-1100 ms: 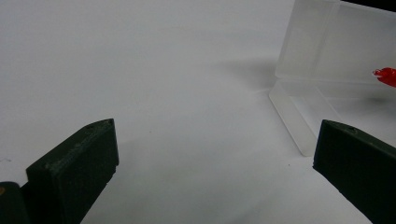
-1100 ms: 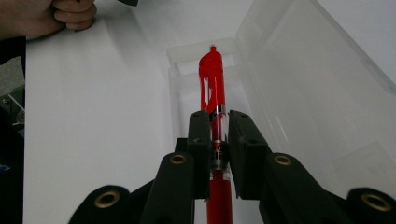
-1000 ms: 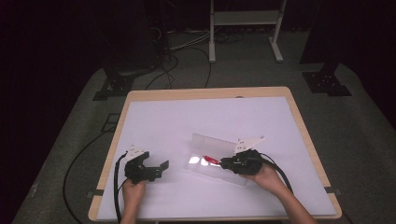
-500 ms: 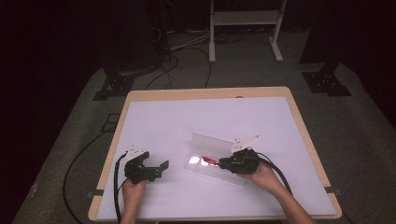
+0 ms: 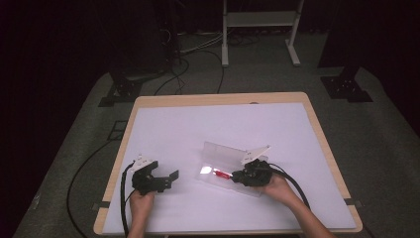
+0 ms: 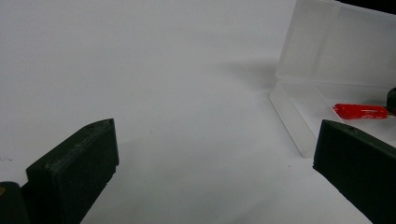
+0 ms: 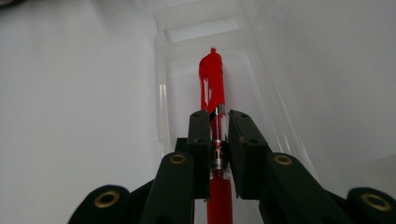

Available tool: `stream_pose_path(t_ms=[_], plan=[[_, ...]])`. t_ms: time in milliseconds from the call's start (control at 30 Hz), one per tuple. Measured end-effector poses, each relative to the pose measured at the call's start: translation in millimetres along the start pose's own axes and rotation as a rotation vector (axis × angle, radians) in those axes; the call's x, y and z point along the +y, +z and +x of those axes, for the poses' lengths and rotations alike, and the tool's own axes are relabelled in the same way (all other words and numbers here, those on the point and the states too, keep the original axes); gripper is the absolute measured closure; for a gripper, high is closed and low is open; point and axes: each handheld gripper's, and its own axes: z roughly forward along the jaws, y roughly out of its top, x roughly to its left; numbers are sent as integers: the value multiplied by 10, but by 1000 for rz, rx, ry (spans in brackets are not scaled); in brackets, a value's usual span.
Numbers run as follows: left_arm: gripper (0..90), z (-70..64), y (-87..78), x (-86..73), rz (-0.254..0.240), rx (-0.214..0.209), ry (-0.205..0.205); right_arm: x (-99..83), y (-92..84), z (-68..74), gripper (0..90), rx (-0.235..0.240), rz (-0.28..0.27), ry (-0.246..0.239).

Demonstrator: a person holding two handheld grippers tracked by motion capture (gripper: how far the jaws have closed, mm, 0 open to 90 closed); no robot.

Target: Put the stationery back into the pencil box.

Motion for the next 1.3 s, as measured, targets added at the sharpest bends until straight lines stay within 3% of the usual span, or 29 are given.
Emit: stream_pose_path(t_ms=[300,633,867,1100,1300], plan=[[0,1,1,0,-4,0,-3,-59,45,-21,783,9,25,10],[0,-3,-1,0,-1,-3,5,-74,51,-30,744,18,16,25],[0,-9,-1,-1,0,-4,4,-66,-96,-9,685,22,-35,34],[0,-11,0,-2,1,-5,8,-92,-277,21,610,10,-57,20],[0,-12,1,-1,1,-3,7,-179,-395,-8,557,-3,-56,41]])
